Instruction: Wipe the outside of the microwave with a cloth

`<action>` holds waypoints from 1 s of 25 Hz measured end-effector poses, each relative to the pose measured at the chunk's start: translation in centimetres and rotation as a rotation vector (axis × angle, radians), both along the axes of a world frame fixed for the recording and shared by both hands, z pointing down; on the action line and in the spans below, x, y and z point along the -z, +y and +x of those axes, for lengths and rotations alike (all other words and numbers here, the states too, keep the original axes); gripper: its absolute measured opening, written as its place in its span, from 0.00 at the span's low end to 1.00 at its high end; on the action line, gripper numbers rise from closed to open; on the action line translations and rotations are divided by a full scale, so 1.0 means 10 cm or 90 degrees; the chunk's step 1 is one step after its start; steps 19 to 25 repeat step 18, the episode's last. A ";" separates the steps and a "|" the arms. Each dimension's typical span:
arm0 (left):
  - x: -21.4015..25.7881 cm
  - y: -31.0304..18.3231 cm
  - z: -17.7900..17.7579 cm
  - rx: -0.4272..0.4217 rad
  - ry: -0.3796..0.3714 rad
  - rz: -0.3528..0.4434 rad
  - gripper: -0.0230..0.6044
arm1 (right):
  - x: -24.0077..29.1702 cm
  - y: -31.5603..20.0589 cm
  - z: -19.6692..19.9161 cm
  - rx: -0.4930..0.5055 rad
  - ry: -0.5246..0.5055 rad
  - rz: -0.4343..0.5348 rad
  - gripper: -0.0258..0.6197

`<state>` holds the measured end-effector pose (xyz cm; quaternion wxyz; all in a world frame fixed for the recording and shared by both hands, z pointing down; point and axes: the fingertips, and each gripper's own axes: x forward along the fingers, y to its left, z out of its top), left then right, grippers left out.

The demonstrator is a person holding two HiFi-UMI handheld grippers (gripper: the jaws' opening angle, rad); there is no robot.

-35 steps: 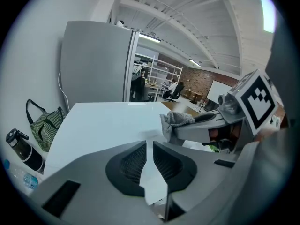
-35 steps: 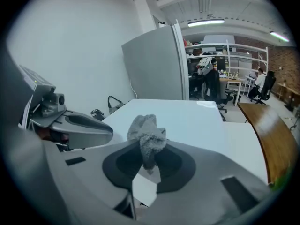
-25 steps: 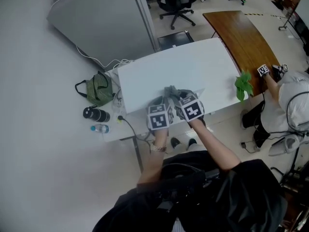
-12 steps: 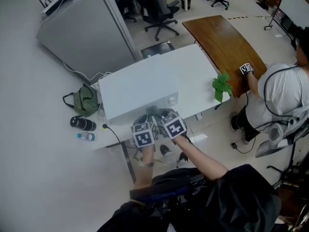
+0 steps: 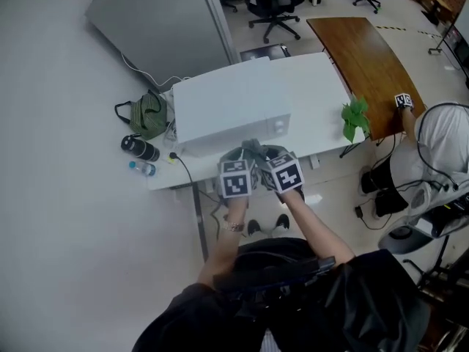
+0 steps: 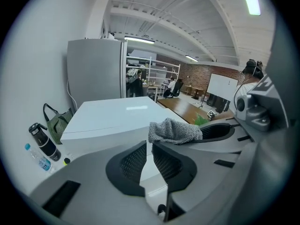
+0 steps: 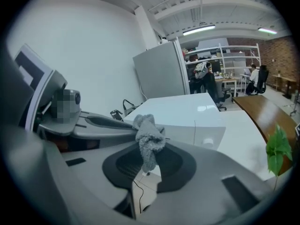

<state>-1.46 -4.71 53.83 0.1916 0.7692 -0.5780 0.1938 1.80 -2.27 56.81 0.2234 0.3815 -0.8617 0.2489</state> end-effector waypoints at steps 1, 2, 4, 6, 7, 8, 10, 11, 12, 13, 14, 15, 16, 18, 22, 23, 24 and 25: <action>0.03 0.00 -0.01 -0.003 -0.001 0.005 0.11 | 0.02 -0.01 -0.02 -0.001 -0.002 0.002 0.14; 0.05 -0.01 -0.03 -0.006 -0.002 0.009 0.11 | 0.04 -0.02 -0.05 -0.001 0.000 0.005 0.14; 0.11 -0.01 -0.08 -0.010 -0.002 0.016 0.11 | 0.09 -0.05 -0.10 0.002 0.008 0.014 0.14; 0.16 -0.03 -0.14 -0.012 -0.004 0.023 0.11 | 0.16 -0.08 -0.17 0.001 0.006 0.024 0.14; 0.19 -0.04 -0.18 -0.012 -0.006 0.026 0.11 | 0.19 -0.09 -0.22 0.002 0.003 0.028 0.14; 0.20 -0.04 -0.22 -0.012 -0.009 0.028 0.11 | 0.21 -0.09 -0.27 0.003 0.000 0.030 0.14; 0.23 -0.06 -0.29 -0.011 -0.013 0.032 0.11 | 0.23 -0.08 -0.35 0.009 0.000 0.035 0.14; 0.25 -0.08 -0.31 -0.011 -0.011 0.034 0.11 | 0.24 -0.09 -0.38 0.012 0.001 0.036 0.14; 0.26 -0.10 -0.32 -0.012 -0.008 0.036 0.11 | 0.25 -0.09 -0.39 0.014 0.003 0.037 0.14; 0.26 -0.11 -0.33 -0.013 -0.004 0.036 0.11 | 0.26 -0.10 -0.40 0.015 0.004 0.037 0.14; 0.27 -0.12 -0.34 -0.015 -0.003 0.036 0.11 | 0.26 -0.11 -0.41 0.015 0.004 0.038 0.14; 0.27 -0.13 -0.34 -0.017 -0.004 0.036 0.11 | 0.27 -0.12 -0.41 0.014 0.004 0.039 0.14; 0.27 -0.13 -0.35 -0.019 -0.005 0.037 0.11 | 0.27 -0.14 -0.42 0.012 0.003 0.040 0.14; 0.28 -0.14 -0.37 -0.022 -0.009 0.039 0.11 | 0.28 -0.18 -0.44 0.010 0.001 0.041 0.14; 0.28 -0.14 -0.37 -0.022 -0.009 0.039 0.11 | 0.28 -0.18 -0.44 0.010 0.001 0.041 0.14; 0.28 -0.14 -0.37 -0.022 -0.009 0.039 0.11 | 0.28 -0.18 -0.44 0.010 0.001 0.041 0.14; 0.28 -0.14 -0.37 -0.022 -0.009 0.039 0.11 | 0.28 -0.18 -0.44 0.010 0.001 0.041 0.14; 0.28 -0.14 -0.37 -0.022 -0.009 0.039 0.11 | 0.28 -0.18 -0.44 0.010 0.001 0.041 0.14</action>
